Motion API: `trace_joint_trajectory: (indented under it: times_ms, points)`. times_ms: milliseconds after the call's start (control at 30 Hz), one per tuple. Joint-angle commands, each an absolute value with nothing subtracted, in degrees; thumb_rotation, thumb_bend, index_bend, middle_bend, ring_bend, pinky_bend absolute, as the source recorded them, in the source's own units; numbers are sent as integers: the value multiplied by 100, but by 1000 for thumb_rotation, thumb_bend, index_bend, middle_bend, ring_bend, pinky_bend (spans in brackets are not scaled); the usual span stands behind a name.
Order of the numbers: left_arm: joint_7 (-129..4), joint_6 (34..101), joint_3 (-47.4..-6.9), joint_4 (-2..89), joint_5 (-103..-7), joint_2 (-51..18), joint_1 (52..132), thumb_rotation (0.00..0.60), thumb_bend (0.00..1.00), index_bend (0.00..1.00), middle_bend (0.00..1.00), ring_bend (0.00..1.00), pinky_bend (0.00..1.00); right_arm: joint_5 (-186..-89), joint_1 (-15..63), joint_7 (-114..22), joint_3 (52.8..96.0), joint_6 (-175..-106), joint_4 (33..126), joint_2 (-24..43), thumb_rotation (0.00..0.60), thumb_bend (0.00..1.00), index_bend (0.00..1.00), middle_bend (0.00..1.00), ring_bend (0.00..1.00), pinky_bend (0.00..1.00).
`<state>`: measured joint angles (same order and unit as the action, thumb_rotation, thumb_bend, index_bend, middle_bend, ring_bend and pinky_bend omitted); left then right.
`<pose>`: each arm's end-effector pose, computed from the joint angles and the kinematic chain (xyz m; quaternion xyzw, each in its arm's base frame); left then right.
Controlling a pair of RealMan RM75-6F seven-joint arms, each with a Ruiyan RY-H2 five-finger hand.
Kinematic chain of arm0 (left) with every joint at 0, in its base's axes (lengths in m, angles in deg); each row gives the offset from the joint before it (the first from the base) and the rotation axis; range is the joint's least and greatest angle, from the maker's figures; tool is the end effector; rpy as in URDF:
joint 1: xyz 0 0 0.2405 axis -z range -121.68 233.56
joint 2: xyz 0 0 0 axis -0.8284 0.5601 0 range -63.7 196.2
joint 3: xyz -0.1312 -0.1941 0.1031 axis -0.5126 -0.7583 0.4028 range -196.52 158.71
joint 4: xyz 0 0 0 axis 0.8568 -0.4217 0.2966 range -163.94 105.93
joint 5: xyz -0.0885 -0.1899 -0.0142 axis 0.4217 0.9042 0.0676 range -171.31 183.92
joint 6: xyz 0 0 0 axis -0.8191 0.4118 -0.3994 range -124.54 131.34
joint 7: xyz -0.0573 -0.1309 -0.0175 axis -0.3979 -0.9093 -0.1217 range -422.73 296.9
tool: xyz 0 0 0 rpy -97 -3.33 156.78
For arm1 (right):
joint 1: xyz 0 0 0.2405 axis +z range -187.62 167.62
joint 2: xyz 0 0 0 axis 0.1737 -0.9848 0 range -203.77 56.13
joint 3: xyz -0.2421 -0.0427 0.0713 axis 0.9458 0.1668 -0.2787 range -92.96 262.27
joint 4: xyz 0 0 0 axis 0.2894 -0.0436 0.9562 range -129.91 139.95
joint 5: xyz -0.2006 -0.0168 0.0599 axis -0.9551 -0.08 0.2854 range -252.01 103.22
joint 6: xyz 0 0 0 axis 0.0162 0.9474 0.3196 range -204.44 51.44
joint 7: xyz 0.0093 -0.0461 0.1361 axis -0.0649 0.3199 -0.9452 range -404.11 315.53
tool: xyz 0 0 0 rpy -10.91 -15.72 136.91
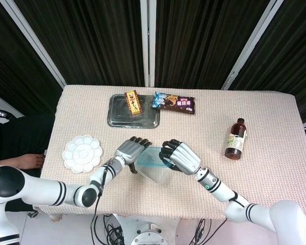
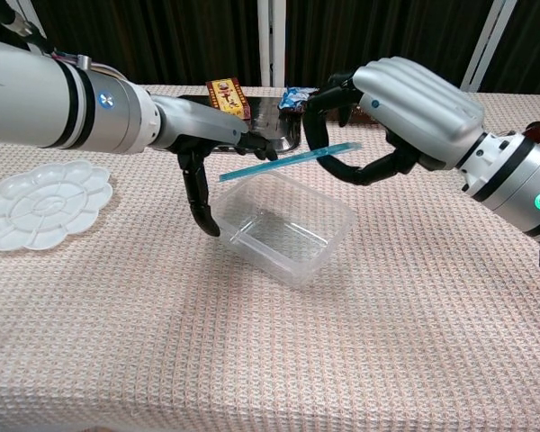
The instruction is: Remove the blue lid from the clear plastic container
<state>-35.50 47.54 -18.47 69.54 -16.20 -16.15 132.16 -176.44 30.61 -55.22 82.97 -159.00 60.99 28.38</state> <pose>-0.0464 0.3399 -0.0407 -0.8291 -0.4215 -0.2137 0.2988 -0.1394 -0.3113 -0.0330 0.7384 -0.1999 0.5778 0.2846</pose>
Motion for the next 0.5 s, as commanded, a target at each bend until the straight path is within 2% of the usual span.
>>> trace_joint_trajectory:
  times_ms: [33, 300, 500]
  points:
    - [-3522, 4810, -1798, 6940, -1609, -1577, 13182, 600, 0, 0, 0, 0, 19, -17610, 2996, -5412, 8203, -16068, 6146, 2662, 600, 470, 869, 536, 359, 449]
    - [-3521, 5291, -1662, 7026, -1776, -1300, 12866, 600, 0, 0, 0, 0, 13, -17294, 2770, -5232, 7932, -16318, 6203, 2152, 600, 473, 889, 544, 363, 448]
    - [-3847, 5851, -1623, 7182, -2196, -895, 12296, 600, 0, 0, 0, 0, 11, -16949, 2672, -5204, 7742, -16223, 5830, 2055, 600, 473, 891, 545, 363, 443]
